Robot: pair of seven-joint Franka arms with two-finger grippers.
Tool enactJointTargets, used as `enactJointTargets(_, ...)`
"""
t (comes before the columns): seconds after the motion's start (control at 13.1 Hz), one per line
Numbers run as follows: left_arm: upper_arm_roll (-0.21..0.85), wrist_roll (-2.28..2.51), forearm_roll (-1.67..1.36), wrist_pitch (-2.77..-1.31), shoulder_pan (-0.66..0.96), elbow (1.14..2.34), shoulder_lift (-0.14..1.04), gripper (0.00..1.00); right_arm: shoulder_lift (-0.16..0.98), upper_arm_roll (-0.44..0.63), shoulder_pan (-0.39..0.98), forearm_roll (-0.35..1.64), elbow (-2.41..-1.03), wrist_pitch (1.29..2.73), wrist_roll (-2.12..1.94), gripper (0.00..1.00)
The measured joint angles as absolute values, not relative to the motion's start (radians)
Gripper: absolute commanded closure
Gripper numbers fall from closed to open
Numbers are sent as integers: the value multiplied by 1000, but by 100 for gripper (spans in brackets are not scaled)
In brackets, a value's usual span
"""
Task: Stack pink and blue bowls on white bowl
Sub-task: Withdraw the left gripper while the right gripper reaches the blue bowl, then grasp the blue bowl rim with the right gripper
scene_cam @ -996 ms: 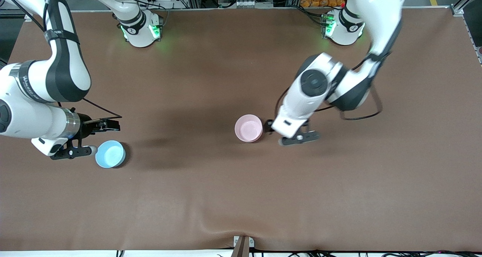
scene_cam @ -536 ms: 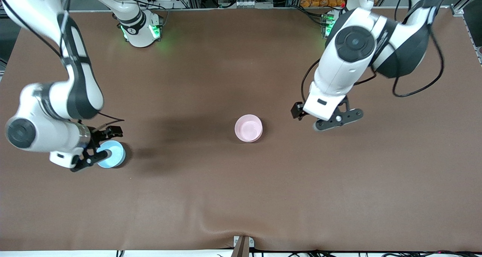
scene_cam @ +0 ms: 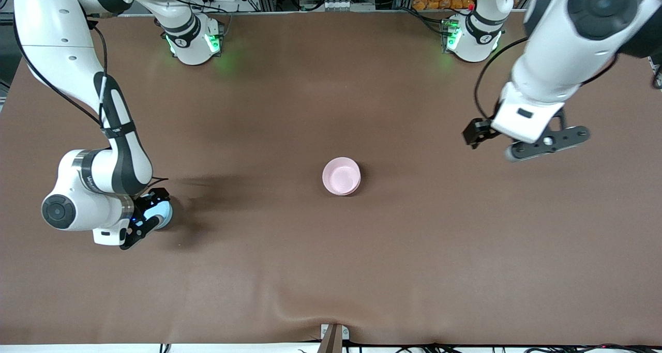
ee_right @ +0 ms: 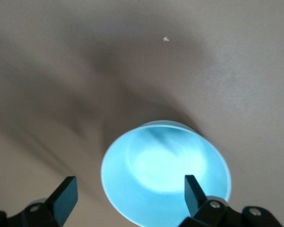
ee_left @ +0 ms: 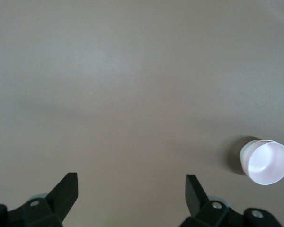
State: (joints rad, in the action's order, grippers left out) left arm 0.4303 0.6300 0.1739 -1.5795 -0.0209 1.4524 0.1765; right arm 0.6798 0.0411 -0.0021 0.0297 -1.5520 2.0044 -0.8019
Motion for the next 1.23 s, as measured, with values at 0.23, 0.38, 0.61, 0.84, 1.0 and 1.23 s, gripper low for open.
enactJointTargets(0.23, 428, 619, 174, -1562, -52, 1452, 147, 0, 685, 42, -47, 30, -1549, 2021, -954, 0)
enactJointTargets(0.38, 424, 575, 174, -1551, -84, 1452, 130, 0, 700, 42, -58, 30, -1523, 2021, -1046, 0)
enactJointTargets(0.61, 360, 477, 147, -1546, -83, 1457, 96, 0, 734, 41, -59, 30, -1476, 2022, -1177, 0)
enactJointTargets(0.84, 183, 368, 65, -1542, -1, 1485, 50, 0, 754, 41, -70, 30, -1465, 2082, -1267, 0)
enactJointTargets(1.0, 116, 348, 52, -1542, 46, 1508, 29, 0, 760, 41, -75, 30, -1462, 2104, -1311, 0)
enactJointTargets(1.23, 111, 348, 49, -1542, 56, 1518, 20, 0, 775, 41, -85, 52, -1473, 2125, -1354, 0)
